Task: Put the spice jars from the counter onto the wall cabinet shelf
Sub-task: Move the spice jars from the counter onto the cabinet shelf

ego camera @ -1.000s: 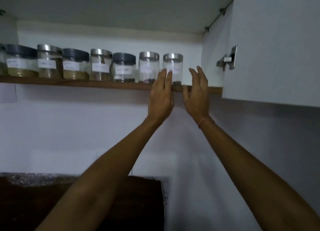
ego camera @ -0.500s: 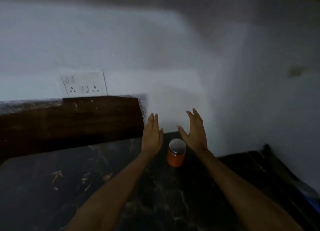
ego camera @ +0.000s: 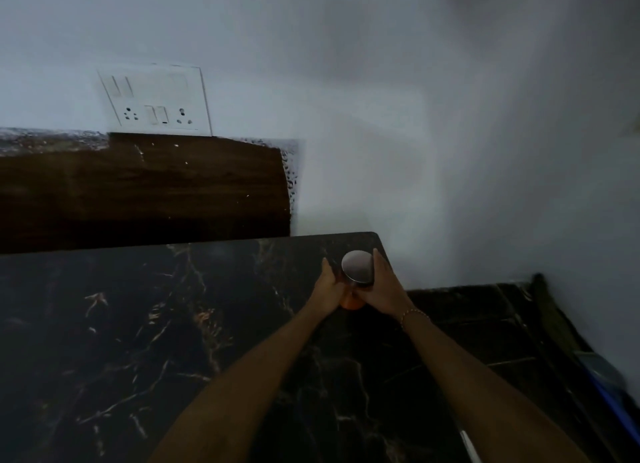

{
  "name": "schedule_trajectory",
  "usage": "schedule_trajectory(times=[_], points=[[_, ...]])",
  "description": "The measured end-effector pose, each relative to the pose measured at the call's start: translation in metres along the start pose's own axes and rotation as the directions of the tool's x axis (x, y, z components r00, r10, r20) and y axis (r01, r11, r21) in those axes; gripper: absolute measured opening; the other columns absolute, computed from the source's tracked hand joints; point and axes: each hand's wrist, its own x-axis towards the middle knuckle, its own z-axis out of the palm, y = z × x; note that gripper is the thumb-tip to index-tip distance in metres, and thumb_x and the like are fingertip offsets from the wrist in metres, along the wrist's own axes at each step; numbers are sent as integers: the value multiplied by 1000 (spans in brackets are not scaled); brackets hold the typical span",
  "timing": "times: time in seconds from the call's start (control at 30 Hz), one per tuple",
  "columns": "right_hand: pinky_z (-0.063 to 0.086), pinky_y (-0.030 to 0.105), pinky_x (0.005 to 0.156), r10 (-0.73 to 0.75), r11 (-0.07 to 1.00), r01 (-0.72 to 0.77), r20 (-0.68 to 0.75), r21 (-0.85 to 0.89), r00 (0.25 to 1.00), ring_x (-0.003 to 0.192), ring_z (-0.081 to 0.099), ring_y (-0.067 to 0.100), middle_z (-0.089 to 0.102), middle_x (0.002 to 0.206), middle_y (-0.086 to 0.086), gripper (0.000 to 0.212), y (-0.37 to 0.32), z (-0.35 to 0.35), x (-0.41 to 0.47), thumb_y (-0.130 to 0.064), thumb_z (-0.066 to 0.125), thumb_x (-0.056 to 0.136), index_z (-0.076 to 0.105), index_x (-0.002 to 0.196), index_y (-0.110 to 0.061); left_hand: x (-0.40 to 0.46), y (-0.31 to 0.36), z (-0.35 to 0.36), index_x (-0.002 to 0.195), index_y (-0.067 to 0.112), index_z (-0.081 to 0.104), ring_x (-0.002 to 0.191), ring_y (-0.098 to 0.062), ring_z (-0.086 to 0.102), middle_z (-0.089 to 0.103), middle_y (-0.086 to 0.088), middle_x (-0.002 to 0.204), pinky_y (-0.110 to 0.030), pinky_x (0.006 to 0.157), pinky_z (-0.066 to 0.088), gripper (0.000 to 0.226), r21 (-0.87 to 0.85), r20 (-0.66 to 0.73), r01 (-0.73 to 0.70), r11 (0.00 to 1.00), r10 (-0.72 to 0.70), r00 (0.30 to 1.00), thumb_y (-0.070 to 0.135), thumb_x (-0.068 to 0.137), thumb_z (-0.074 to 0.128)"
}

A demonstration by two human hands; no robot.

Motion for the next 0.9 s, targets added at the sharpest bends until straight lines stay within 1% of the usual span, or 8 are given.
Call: schedule_trajectory(times=[0.07,0.17,0.27,0.37,0.5,0.63,0.73,0.9], points=[[31,44,112,27,999,-26,-12,34,1000,138,29,28,22,153,10,108,-1,5,9,-33,77,71,4,148,-12,0,1,-2,149,8,-3,137,-28,33,30,-15,151,-39,113,26,72,-53,40,37,998,-35,999,14,95,44],[36,38,106,54,994,-46,-82,97,995,132,37,28,34,146,12,95,-4,10,14,-30,77,71,20,144,-10,-6,3,-5,143,9,26,133,-28,39,38,-15,145,-41,113,30,53,29,88,-16,999,13,996,13,94,45],[43,33,97,43,992,-20,-181,127,983,122,47,26,48,135,10,76,-13,15,10,-30,79,69,39,132,-13,-12,1,-8,139,12,33,130,-27,43,44,-13,141,-37,109,35,53,50,79,-85,995,81,994,13,90,53],[42,23,85,53,974,21,-319,225,946,114,52,25,51,126,9,73,-34,18,2,-33,81,64,44,124,-14,-16,2,-6,135,18,37,126,-22,48,49,-5,135,-29,101,39,62,76,-108,-156,985,163,981,20,81,68],[39,21,87,61,947,85,-434,310,899,113,50,20,51,126,6,83,-74,11,-6,-47,80,59,43,127,-16,-25,7,-16,140,21,28,125,-15,47,43,0,138,-32,103,44,83,139,-274,-323,936,349,896,27,73,76],[37,20,85,-5,972,125,-510,200,860,109,48,16,49,120,1,83,-116,-1,-17,-55,76,57,41,124,-23,-42,33,-37,128,21,34,113,-15,53,49,-1,127,-32,92,52,76,-57,-384,-404,913,353,853,26,68,79],[41,26,91,-86,958,197,-442,211,893,112,45,15,47,124,-1,82,-133,-24,-28,-54,76,59,39,127,-27,-57,55,-65,131,18,30,108,-12,50,47,1,123,-30,92,48,77,-243,-239,-388,889,332,912,19,71,78],[48,32,88,-197,819,277,-206,503,958,114,49,17,47,130,-5,72,-154,-59,-57,-54,75,62,36,122,-45,-76,78,-124,132,14,36,117,-25,49,45,-11,136,-36,92,46,56,-474,74,-246,846,317,946,11,83,63]])
